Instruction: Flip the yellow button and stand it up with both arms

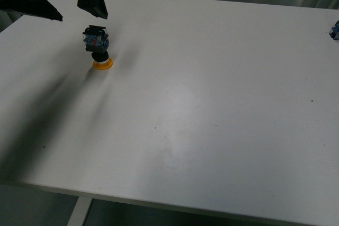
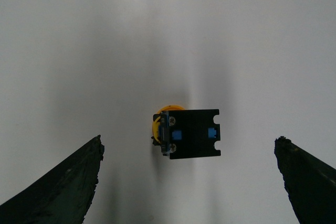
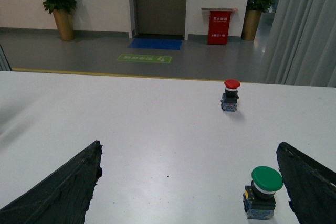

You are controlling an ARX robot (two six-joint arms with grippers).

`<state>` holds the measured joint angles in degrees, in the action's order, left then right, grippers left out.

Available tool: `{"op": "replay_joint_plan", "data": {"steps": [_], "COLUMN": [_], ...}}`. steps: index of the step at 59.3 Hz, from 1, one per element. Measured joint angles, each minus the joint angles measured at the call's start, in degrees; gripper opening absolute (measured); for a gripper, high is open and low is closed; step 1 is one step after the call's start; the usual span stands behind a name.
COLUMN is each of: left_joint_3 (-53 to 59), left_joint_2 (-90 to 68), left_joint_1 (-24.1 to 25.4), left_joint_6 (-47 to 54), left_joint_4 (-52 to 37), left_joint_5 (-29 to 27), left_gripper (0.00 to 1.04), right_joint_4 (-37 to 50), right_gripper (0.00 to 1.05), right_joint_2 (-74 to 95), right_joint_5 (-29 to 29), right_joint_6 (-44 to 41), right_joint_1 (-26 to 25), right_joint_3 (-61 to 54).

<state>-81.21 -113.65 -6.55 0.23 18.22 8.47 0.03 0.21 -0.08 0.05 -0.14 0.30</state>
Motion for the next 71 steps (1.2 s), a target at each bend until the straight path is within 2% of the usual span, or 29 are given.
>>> {"op": "replay_joint_plan", "data": {"steps": [71], "left_joint_3": [-7.1], "left_joint_2": [-6.8], "left_joint_1": [-1.2], "left_joint_6": [-2.9], "left_joint_4": [6.6], "left_joint_5": [-1.6], "left_gripper": [0.98], "right_joint_4": [0.0], "right_gripper": [0.97], "right_joint_2": [0.0], "right_joint_5": [0.0], "right_joint_6": [0.0], "right_joint_1": [0.0], "right_joint_3": [0.0]}}
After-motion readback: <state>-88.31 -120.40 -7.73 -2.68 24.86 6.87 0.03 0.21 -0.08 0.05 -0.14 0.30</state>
